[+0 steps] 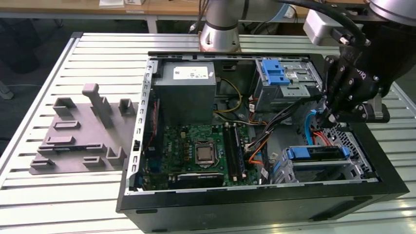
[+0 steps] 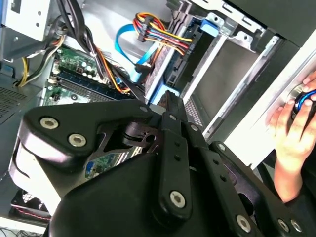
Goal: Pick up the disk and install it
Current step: 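Insert the second disk wire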
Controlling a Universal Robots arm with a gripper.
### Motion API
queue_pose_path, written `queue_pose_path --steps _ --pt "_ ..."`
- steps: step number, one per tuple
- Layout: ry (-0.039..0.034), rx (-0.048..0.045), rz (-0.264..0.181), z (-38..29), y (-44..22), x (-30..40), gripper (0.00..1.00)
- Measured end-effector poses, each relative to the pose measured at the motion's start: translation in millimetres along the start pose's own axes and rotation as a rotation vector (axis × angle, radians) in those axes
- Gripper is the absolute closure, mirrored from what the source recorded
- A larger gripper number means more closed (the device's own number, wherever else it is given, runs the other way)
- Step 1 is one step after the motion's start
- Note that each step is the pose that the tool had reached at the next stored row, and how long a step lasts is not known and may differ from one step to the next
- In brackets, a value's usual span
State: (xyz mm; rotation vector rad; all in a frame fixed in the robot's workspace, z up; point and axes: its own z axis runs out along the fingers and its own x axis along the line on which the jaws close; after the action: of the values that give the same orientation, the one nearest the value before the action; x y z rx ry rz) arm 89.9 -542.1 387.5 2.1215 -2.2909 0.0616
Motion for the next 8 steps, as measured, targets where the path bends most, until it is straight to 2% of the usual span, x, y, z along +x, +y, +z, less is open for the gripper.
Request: queue_pose_path --steps 8 --pt "-0.0001 0.0002 0.000 -4.4 1.5 -17.3 0.89"
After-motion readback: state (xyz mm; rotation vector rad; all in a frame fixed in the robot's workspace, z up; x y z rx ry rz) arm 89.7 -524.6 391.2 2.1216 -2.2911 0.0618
